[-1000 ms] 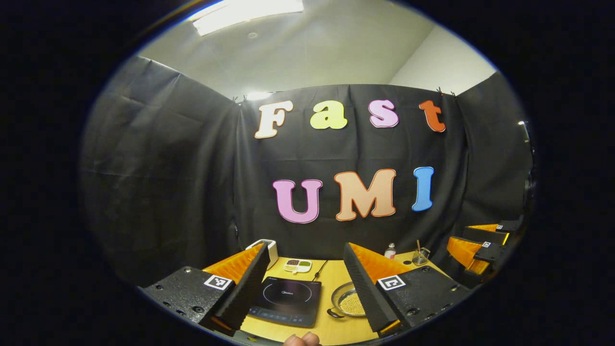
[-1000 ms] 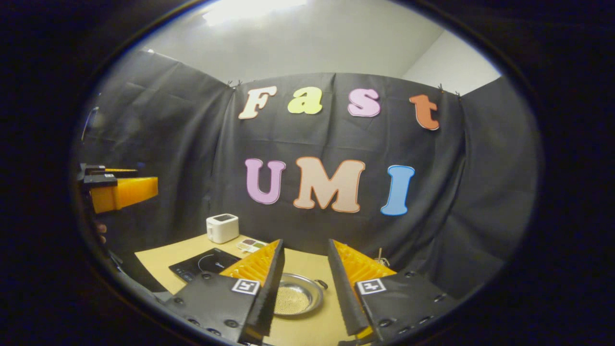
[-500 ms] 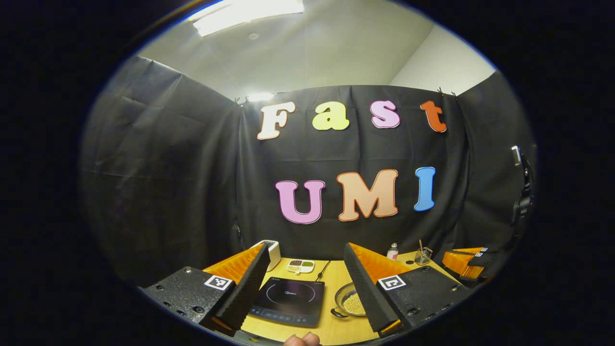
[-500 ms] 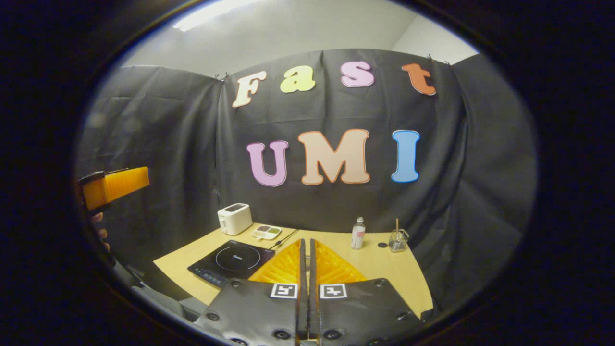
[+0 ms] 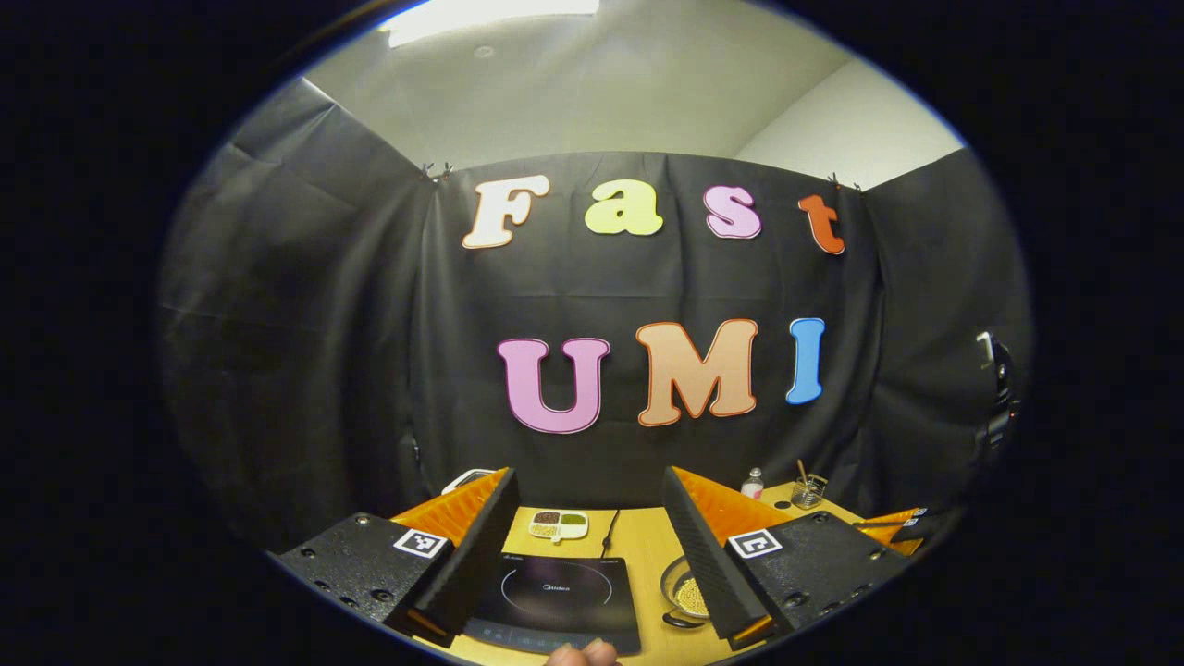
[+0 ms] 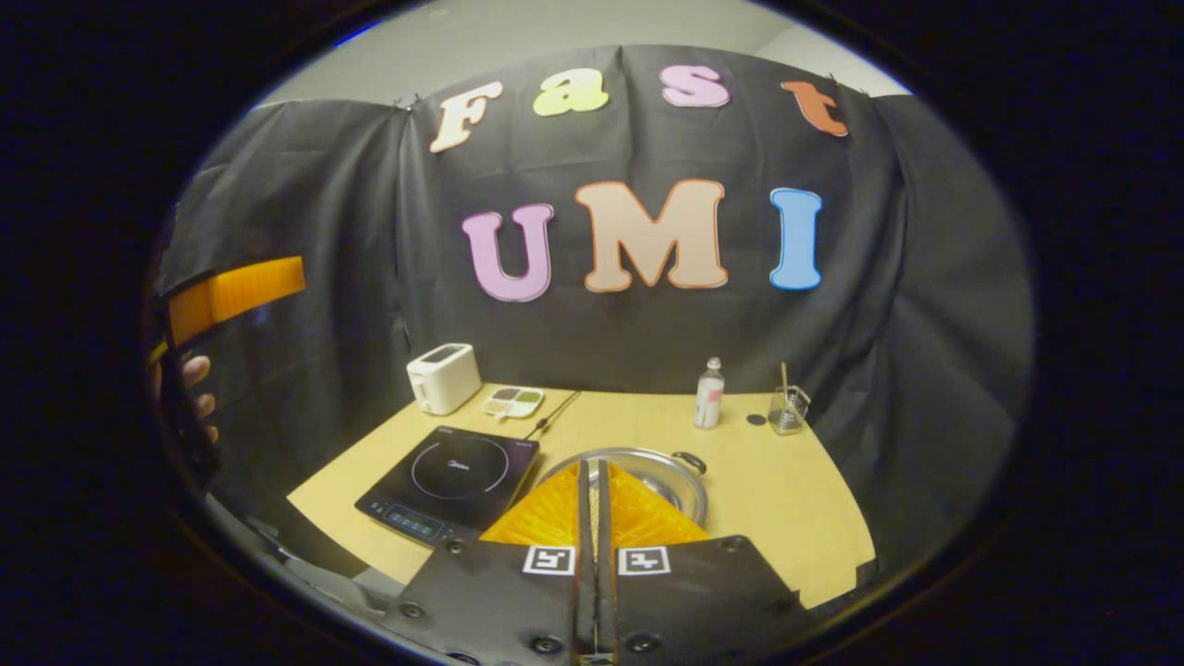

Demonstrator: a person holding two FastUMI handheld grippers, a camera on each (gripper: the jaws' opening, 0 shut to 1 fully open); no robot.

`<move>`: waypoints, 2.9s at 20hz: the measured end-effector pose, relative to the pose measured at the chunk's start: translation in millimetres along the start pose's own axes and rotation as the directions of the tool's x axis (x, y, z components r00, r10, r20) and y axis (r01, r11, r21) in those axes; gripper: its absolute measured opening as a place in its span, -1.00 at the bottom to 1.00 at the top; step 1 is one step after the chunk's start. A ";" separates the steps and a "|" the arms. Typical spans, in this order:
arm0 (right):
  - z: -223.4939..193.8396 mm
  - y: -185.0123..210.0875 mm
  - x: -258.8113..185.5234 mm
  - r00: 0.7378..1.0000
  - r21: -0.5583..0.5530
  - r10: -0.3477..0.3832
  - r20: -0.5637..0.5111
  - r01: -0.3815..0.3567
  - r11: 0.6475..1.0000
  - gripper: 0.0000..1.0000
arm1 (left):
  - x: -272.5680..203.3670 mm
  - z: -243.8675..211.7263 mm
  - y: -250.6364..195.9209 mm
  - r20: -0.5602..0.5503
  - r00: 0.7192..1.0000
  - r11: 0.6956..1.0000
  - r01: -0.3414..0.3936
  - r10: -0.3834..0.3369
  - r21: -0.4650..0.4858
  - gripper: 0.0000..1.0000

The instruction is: First push the handle of the pot to place it horizontally, then grasp the pot with both hands and set it on the induction cooktop.

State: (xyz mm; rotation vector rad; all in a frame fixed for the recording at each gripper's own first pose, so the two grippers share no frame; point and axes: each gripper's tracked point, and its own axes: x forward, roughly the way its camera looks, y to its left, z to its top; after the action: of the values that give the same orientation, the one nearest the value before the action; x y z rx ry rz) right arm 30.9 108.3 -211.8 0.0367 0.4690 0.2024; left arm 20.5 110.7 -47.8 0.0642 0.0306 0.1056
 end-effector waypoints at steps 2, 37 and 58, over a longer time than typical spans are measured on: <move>-19.8 10.2 14.5 0.998 0.029 -0.033 -0.048 0.034 0.999 -0.94 | 19.1 -12.3 12.1 0.009 0.999 0.999 0.042 -0.042 -0.008 0.89; -234.9 80.3 135.5 0.761 0.095 -0.082 -0.643 0.186 0.978 -0.94 | 87.2 -105.9 145.3 -0.148 0.989 0.991 -0.035 0.016 -0.127 0.89; -207.2 128.7 207.1 0.795 0.339 0.056 -0.604 0.193 0.921 -1.00 | 79.3 -111.9 146.7 -0.180 0.983 0.989 -0.061 0.036 -0.133 0.89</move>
State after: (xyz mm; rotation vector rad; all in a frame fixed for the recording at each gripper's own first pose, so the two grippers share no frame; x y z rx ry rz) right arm 94.0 273.8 -478.3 0.3521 1.1552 0.0372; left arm 80.3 271.7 -151.9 -0.0837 0.2000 0.1620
